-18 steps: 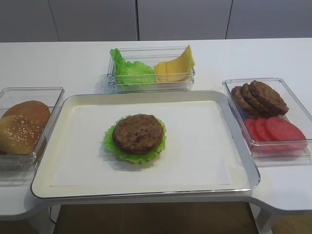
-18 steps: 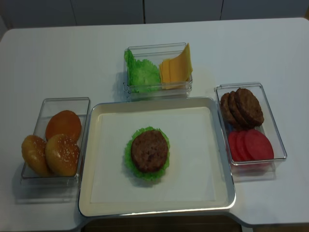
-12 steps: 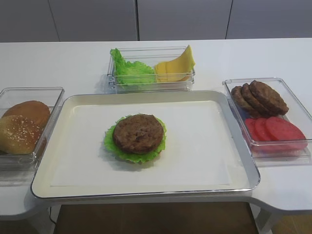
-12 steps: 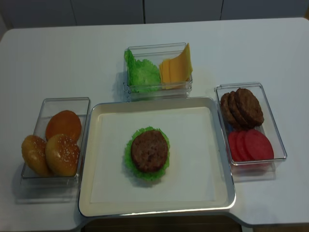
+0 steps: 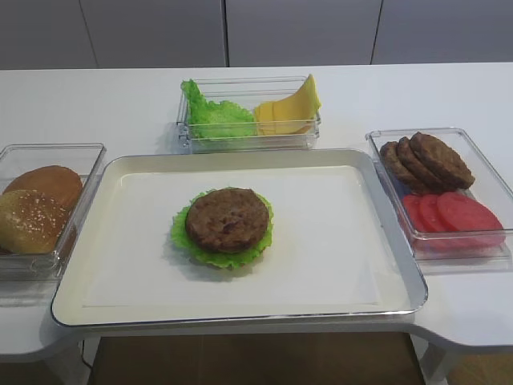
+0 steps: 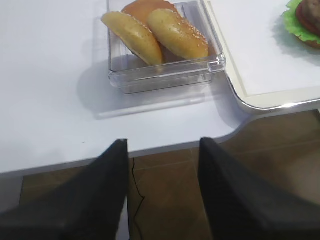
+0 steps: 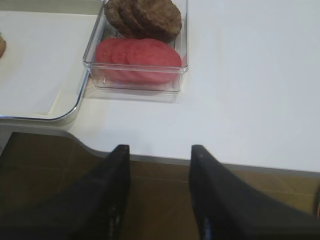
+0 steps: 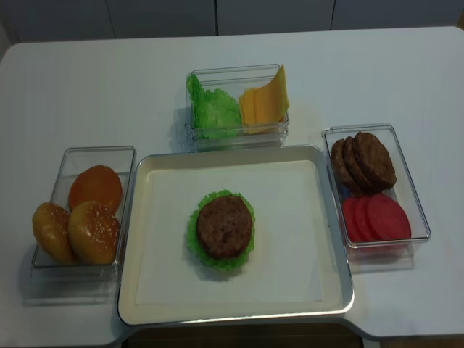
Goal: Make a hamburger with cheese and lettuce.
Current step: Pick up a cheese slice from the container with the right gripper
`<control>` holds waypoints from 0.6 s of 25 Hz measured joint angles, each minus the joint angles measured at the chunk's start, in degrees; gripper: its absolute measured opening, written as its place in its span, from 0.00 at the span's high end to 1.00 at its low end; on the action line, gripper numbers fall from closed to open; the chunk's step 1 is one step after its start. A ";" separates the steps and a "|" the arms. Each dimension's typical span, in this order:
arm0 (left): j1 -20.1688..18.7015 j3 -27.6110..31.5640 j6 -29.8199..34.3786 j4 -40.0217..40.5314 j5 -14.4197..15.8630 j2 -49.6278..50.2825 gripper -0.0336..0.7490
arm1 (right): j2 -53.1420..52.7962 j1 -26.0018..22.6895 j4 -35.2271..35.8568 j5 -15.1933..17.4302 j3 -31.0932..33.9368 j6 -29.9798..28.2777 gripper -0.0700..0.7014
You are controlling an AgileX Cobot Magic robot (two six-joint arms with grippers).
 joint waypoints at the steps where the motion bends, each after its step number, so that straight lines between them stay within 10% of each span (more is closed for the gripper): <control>1: 0.00 0.00 0.00 0.00 0.00 0.00 0.52 | 0.00 0.00 0.00 0.00 0.00 0.00 0.50; 15: 0.00 0.00 0.00 0.00 0.00 0.00 0.52 | 0.00 0.00 0.24 0.00 0.00 0.00 0.50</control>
